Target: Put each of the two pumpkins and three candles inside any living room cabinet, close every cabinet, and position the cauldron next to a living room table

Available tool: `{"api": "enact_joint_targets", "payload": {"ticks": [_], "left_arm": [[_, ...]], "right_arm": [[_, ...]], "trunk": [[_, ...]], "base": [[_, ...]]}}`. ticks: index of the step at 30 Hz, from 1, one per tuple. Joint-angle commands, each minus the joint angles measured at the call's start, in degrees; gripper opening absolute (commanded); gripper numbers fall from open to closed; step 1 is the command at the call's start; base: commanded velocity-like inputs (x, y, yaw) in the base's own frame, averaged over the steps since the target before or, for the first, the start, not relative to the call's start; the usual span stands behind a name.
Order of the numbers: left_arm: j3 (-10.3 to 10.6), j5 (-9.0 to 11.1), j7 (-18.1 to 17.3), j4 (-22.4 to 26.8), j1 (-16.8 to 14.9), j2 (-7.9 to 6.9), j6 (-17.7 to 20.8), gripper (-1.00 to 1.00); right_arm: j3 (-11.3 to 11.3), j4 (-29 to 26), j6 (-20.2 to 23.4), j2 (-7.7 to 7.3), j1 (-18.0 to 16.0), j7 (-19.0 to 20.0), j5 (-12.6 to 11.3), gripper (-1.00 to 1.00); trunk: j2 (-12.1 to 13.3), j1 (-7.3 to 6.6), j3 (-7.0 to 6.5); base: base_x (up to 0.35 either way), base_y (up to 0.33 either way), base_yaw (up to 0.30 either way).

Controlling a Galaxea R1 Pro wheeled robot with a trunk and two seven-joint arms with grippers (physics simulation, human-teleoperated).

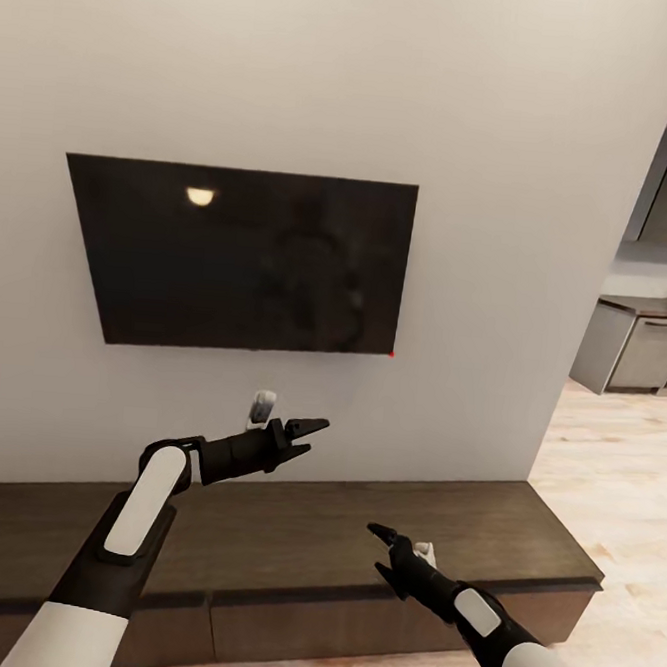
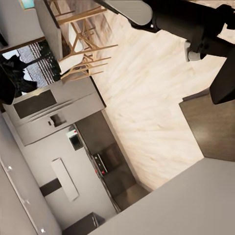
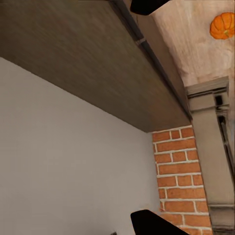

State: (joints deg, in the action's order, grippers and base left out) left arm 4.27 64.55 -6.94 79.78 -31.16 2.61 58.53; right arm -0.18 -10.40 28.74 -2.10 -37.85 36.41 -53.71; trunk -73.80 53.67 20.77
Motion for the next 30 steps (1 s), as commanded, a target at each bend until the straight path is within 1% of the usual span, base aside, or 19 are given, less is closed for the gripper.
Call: {"api": "enact_joint_targets", "payload": {"ticks": [1,3,6,8,10,12,15,20,23,26,30], "left_arm": [[-0.06,-0.57,-0.59,0.00,-0.05,0.03,0.18,1.00],[-0.08,-0.57,-0.60,0.01,-0.05,0.03,0.20,1.00],[-0.04,-0.57,-0.61,0.02,-0.05,-0.02,0.26,1.00],[0.54,-0.61,-0.60,-0.02,-0.05,-0.04,0.25,1.00],[2.25,-0.64,-0.56,-0.27,-0.05,-0.05,0.23,1.00],[2.80,-0.65,-0.55,-0.40,-0.05,-0.06,0.21,1.00],[3.25,-0.66,-0.55,-1.15,-0.05,-0.06,0.19,1.00],[3.08,-0.40,-0.61,-1.44,-0.05,-0.07,0.21,1.00],[2.97,1.02,-0.61,-1.46,-0.05,-0.13,0.21,1.00],[2.97,3.77,-0.62,-1.47,-0.05,-0.21,0.19,1.00],[2.97,4.65,-0.61,-1.54,-0.05,-0.23,0.18,1.00]], "right_arm": [[0.02,-0.01,0.40,-0.03,-0.04,0.00,-1.18,1.00],[0.06,-0.04,0.36,-0.04,-0.04,-0.02,-3.00,1.00],[0.13,-0.12,0.27,-0.05,-0.04,-0.02,-3.97,1.00],[0.19,-0.13,0.18,-0.03,-0.04,-0.02,-4.09,1.00],[0.24,-0.14,0.15,-0.01,-0.04,-0.02,-4.18,1.00],[0.27,-0.14,0.21,-0.01,-0.04,-0.06,-4.19,1.00],[0.39,-0.14,0.32,-0.01,-0.04,-0.12,-4.13,1.00],[0.57,-0.22,0.40,-0.12,-0.04,0.32,-4.11,1.00],[1.18,-0.23,0.30,-0.17,-0.04,0.46,-4.05,1.00],[2.95,-0.18,0.27,-0.18,-0.04,0.66,-4.13,1.00],[3.43,0.03,0.30,-0.19,-0.04,0.66,-4.22,1.00]], "trunk": [[-0.46,0.23,0.25],[-1.26,0.67,0.61],[-2.46,1.32,1.15],[-3.26,1.76,1.51],[-4.07,2.20,1.87],[-4.87,2.64,2.23],[-6.07,3.30,2.77],[-8.08,4.40,3.66],[-9.28,5.06,4.20],[-10.48,5.72,4.74],[-12.09,6.60,5.46]], "base": [[0.000,0.000,0.000],[0.000,0.000,0.000],[0.000,0.000,0.000],[0.000,0.000,0.000],[0.000,0.000,0.000],[0.000,0.000,0.000],[0.000,0.000,0.000],[0.000,0.000,0.000],[0.000,0.000,0.000],[0.000,0.000,0.000],[0.000,0.000,0.000]]}}
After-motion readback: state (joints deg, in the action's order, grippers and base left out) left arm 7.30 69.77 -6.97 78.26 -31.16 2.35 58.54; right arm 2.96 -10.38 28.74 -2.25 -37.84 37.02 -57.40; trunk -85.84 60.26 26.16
